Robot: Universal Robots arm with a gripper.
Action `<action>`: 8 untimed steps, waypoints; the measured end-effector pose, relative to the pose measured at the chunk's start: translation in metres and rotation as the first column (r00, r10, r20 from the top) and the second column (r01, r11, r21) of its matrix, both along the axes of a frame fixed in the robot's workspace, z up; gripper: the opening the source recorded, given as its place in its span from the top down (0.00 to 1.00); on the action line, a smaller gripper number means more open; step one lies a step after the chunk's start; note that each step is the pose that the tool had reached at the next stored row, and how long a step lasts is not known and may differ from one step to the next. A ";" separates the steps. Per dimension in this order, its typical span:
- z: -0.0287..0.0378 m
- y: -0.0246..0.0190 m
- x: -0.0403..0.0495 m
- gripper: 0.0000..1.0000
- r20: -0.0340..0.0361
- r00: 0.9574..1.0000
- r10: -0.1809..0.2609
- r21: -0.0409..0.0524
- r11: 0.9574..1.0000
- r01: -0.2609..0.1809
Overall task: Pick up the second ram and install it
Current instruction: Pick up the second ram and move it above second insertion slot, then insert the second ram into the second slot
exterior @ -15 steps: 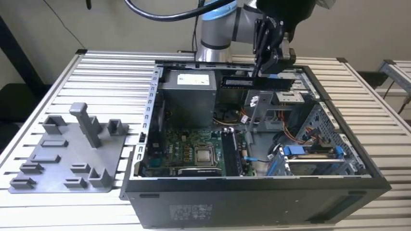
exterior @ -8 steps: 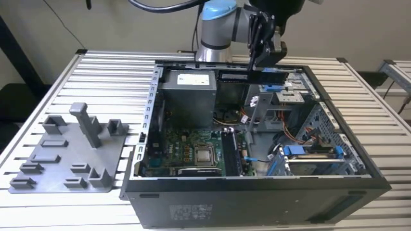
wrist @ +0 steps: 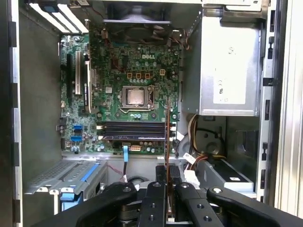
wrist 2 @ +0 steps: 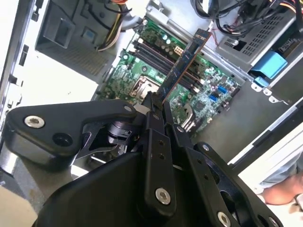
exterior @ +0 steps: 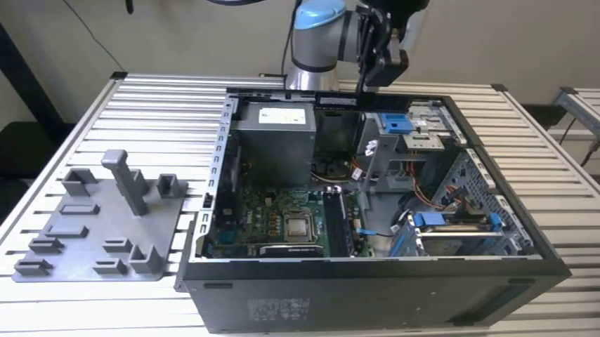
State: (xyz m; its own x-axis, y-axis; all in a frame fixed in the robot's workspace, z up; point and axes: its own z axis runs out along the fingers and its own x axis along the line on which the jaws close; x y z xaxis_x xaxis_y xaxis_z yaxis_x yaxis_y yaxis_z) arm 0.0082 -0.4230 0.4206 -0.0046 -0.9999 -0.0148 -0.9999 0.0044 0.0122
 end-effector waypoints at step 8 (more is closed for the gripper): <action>0.0000 0.0010 0.0000 0.86 0.000 1.000 0.000 0.000 1.000 0.000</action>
State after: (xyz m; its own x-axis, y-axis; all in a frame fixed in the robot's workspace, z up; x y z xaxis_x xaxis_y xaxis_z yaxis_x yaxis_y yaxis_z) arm 0.0083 -0.4220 0.4207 -0.0046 -0.9999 -0.0148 -0.9999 0.0044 0.0122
